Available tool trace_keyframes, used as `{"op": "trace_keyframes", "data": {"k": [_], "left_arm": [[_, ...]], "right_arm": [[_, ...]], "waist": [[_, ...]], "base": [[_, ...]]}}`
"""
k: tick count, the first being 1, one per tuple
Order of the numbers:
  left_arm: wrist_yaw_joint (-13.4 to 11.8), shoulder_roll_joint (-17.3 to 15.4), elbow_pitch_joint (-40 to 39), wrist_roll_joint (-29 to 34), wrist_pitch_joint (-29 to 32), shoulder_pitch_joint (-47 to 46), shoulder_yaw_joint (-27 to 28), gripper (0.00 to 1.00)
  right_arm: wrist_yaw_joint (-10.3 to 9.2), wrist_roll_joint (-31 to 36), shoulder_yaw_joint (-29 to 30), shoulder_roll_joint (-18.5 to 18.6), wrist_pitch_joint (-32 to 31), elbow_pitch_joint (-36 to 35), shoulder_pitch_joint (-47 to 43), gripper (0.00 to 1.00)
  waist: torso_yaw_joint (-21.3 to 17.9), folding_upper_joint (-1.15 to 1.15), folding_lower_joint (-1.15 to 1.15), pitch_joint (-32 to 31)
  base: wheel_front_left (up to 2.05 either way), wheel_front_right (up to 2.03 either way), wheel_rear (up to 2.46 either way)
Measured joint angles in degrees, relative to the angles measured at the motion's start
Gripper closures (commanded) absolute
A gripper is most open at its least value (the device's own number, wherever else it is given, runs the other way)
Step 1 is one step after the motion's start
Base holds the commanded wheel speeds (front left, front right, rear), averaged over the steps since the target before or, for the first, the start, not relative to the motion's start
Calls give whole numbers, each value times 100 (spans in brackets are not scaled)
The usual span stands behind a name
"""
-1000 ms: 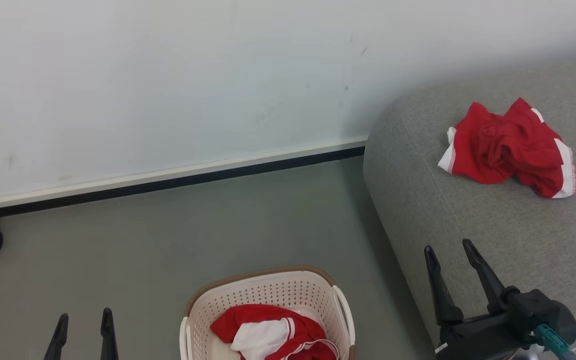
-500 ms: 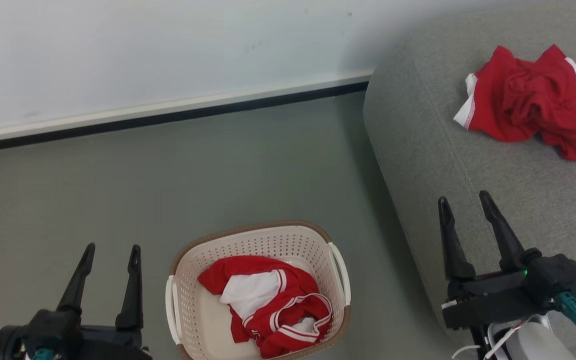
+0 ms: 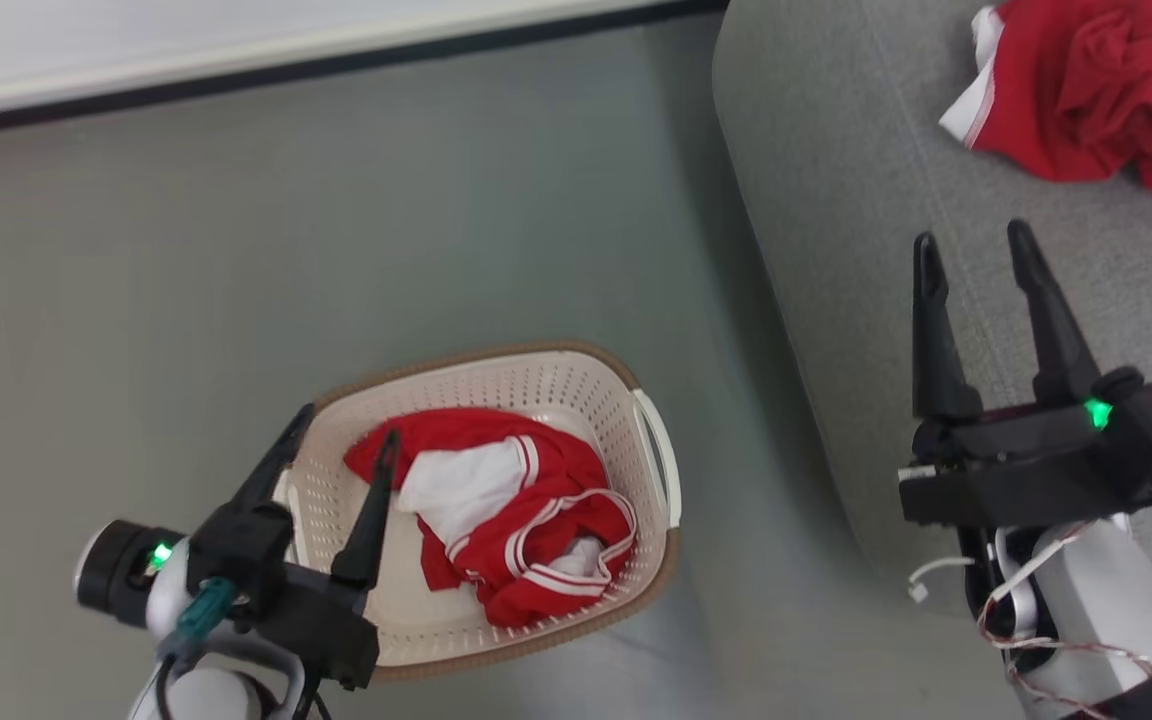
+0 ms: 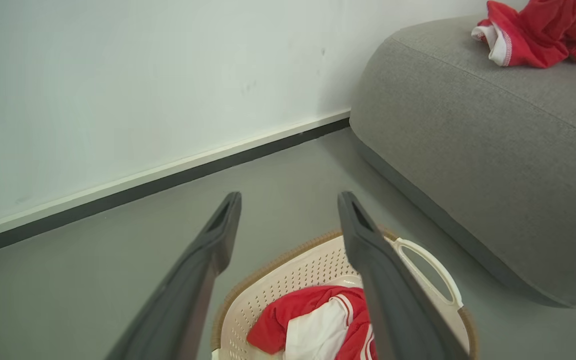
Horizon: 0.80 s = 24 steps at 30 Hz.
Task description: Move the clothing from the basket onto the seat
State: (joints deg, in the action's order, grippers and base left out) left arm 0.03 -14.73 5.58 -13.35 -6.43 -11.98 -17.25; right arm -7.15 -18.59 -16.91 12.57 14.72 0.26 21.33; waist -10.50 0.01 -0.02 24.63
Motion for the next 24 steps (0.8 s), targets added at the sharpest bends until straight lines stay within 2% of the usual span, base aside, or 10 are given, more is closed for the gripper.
{"op": "trace_keyframes", "data": {"k": [11,24], "left_arm": [[349,-170,681,349,504,-678,-391,0],[545,-375,1191,646,849,-1313,-704,0]], "right_arm": [[1,41,127,-108,0,-64,722,0],[29,57,186,-339,1,-135,1535,0]], "waist": [[-183,0,0,938],[-448,0,1,2021]], "base": [[0,0,0],[0,0,0]]}}
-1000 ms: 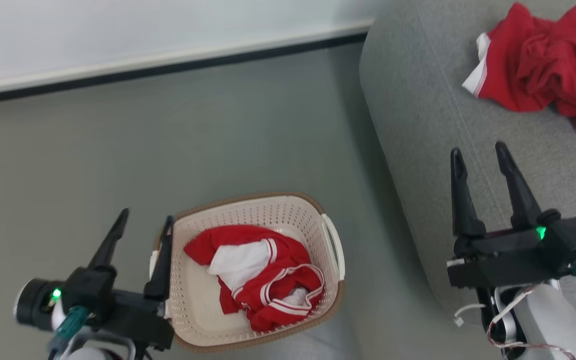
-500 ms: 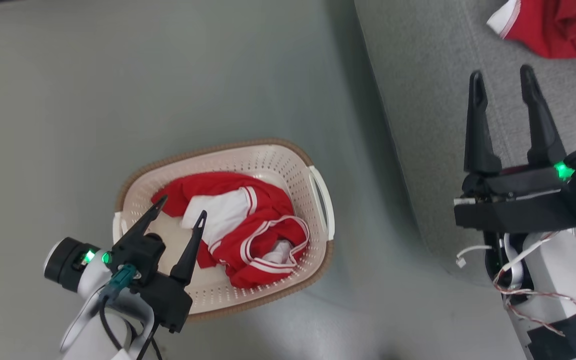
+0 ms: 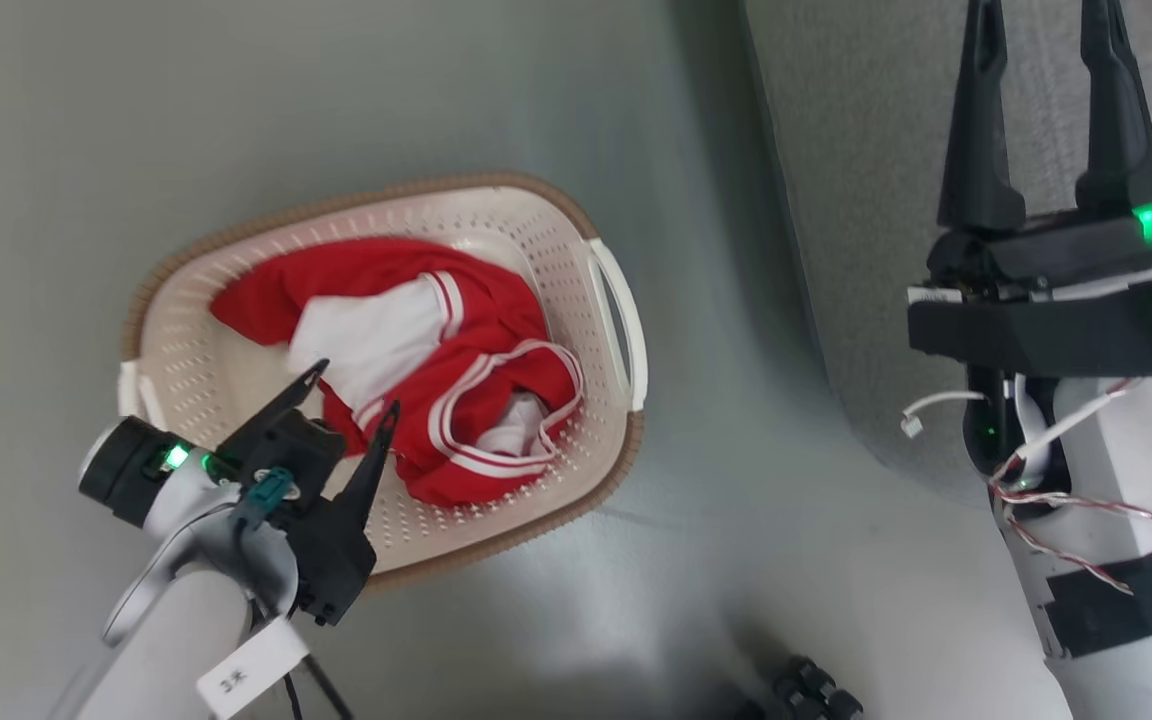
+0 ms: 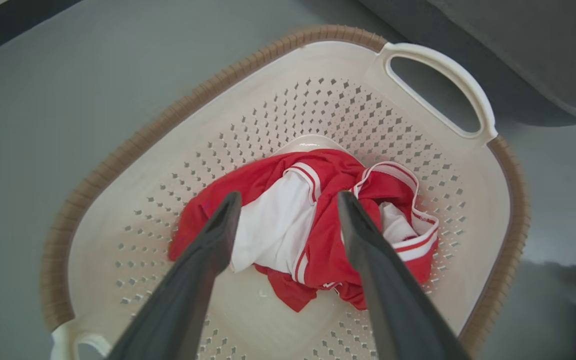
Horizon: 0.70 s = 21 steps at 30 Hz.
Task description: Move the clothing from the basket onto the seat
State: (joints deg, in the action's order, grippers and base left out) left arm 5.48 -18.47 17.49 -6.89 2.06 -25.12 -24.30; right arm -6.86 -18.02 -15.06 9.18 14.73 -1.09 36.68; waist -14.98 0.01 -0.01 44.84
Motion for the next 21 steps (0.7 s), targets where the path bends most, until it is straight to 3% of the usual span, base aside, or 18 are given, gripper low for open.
{"op": "trace_keyframes", "data": {"k": [21], "left_arm": [[101,74,1121,305,247,-581,-442,0]], "right_arm": [[287,77,-257,-374,0,274,452,0]], "waist": [[-594,-1,1,710]], "base": [[0,0,0]]}}
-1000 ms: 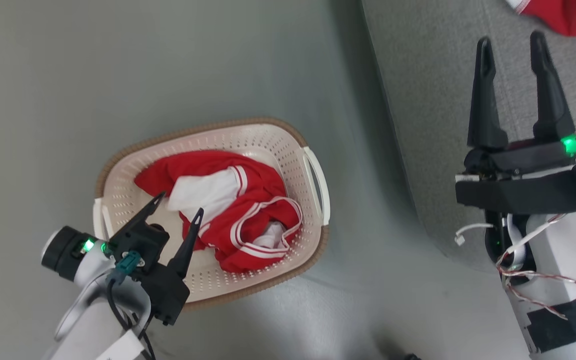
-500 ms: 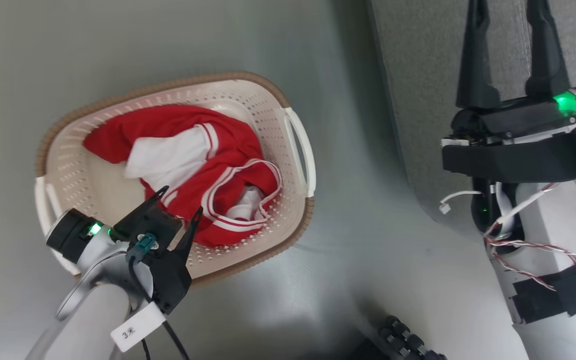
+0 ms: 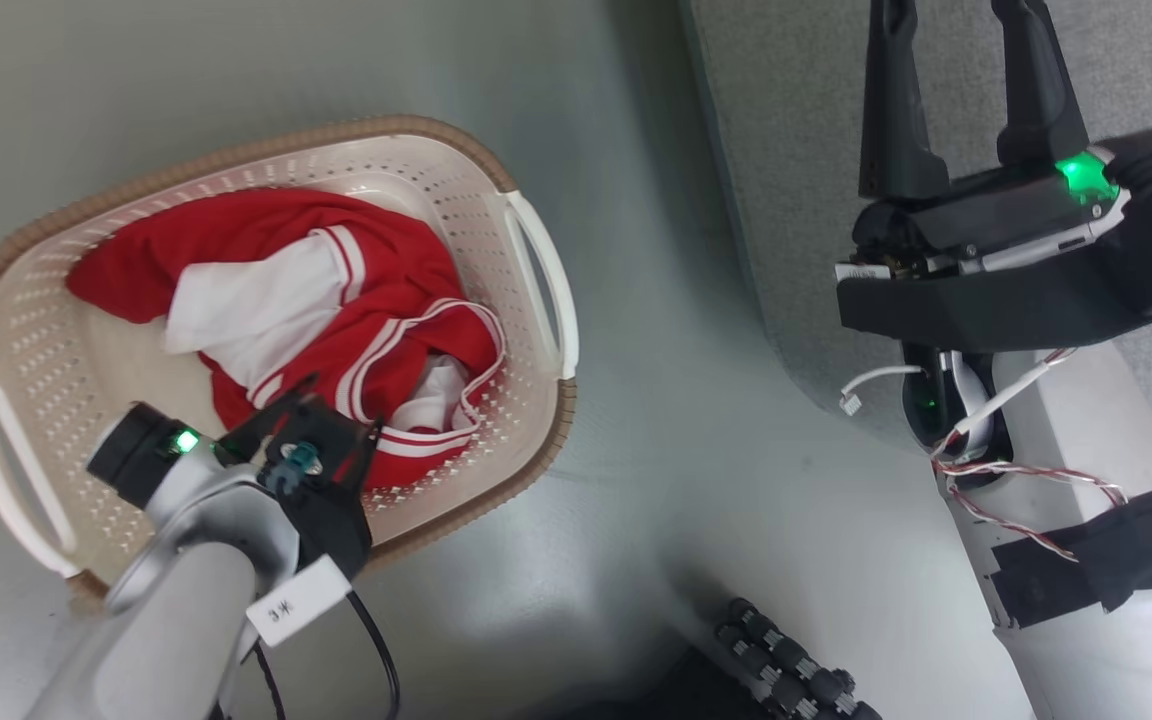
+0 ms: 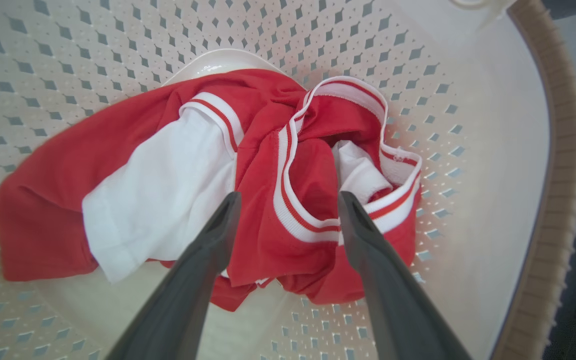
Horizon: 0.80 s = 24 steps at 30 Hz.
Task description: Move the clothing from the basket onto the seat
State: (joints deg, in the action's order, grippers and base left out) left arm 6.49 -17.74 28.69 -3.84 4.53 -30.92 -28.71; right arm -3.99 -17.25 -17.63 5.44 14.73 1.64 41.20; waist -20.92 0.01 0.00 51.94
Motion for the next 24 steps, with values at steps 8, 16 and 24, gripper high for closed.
{"op": "trace_keyframes", "data": {"k": [8,16,24], "left_arm": [[-97,-8,414,0,42,-216,141,0],[-156,-29,821,47,48,-442,165,0],[-366,-41,1161,172,98,-645,156,0]], "right_arm": [[69,1,-62,-87,0,-10,183,0],[108,25,-74,-140,0,27,197,0],[126,31,-73,-175,1,51,199,0]], "waist": [[-210,0,0,202],[-398,-1,0,422],[-427,-1,0,454]], "base": [[0,0,0],[0,0,0],[0,0,0]]}}
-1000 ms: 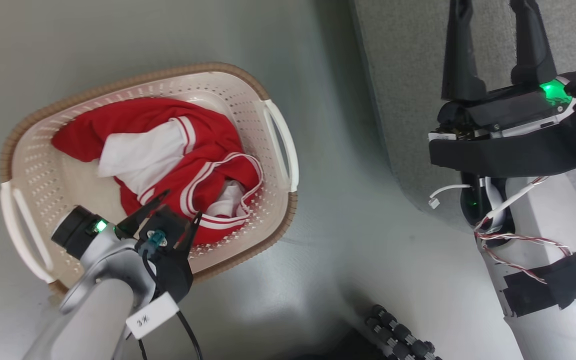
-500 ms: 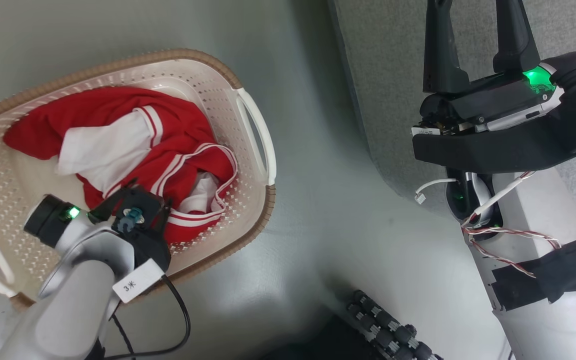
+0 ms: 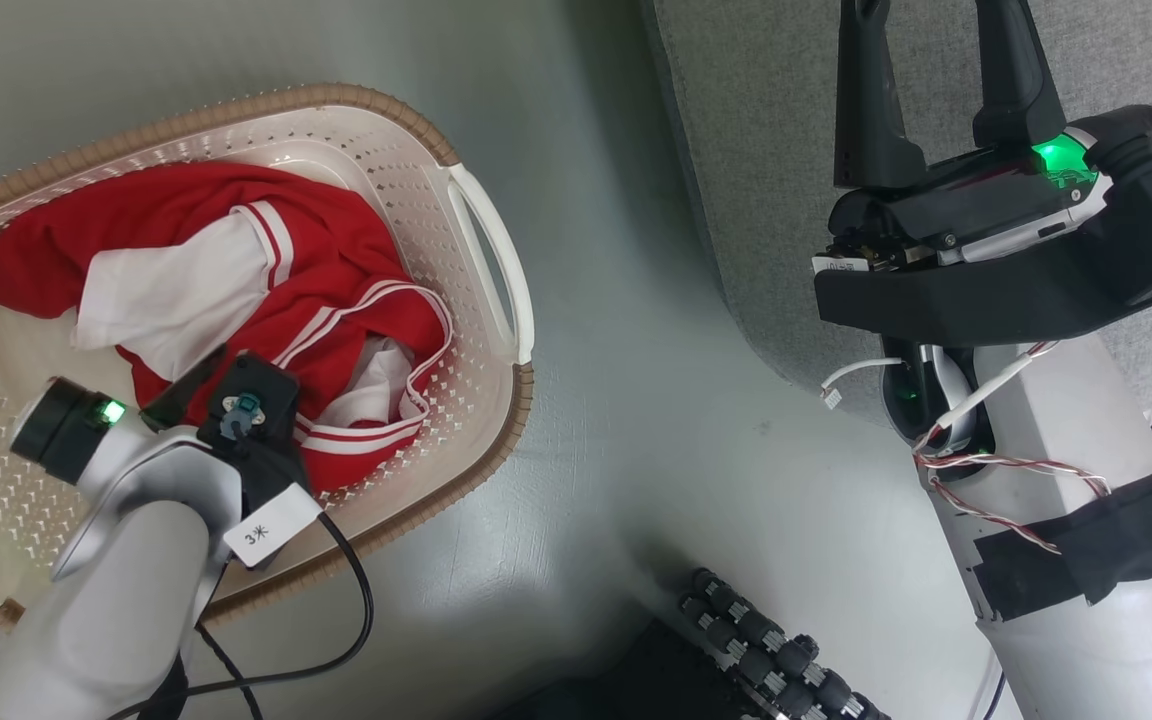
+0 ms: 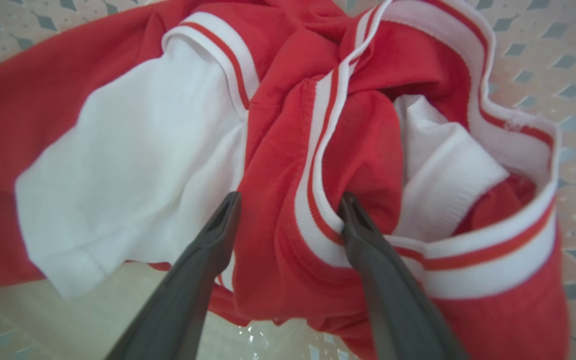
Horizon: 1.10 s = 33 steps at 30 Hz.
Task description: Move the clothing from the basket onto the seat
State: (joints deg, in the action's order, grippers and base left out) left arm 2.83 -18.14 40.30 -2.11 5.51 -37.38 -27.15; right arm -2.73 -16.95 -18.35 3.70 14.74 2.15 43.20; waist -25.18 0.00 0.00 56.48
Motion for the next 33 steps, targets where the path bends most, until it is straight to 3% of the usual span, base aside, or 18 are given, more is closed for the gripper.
{"op": "trace_keyframes", "data": {"k": [3,4,5,6,7,13,24,33], "left_arm": [[-34,-7,91,23,-1,-24,2,0],[-38,-5,136,23,-4,-31,3,12],[-42,-5,172,23,-5,-42,5,51],[-67,-2,208,23,-5,-62,4,71],[-81,4,233,23,-5,-92,5,100],[-81,45,358,16,-135,-129,13,100],[25,595,358,-143,-843,-261,-74,100],[29,1013,382,-495,-1492,-230,83,100]], "right_arm": [[5,12,3,-4,-1,20,0,0],[8,12,3,-5,-1,24,0,0],[23,12,3,-8,0,32,0,0],[23,12,3,-11,0,42,0,0],[23,13,3,-13,0,52,0,0],[73,30,-9,-32,-1,232,82,0],[167,156,76,-38,-1,816,87,0],[285,289,120,82,-1,1350,-66,0]], "waist": [[-6,0,0,2],[-9,0,0,0],[-13,0,0,-2],[-16,0,0,-6],[-21,0,0,-10],[-56,0,0,-78],[96,0,0,-514],[442,0,0,-1095]], "base": [[0,0,0],[0,0,0],[0,0,0],[0,0,0],[0,0,0],[0,0,0],[0,0,0],[0,0,0]]}}
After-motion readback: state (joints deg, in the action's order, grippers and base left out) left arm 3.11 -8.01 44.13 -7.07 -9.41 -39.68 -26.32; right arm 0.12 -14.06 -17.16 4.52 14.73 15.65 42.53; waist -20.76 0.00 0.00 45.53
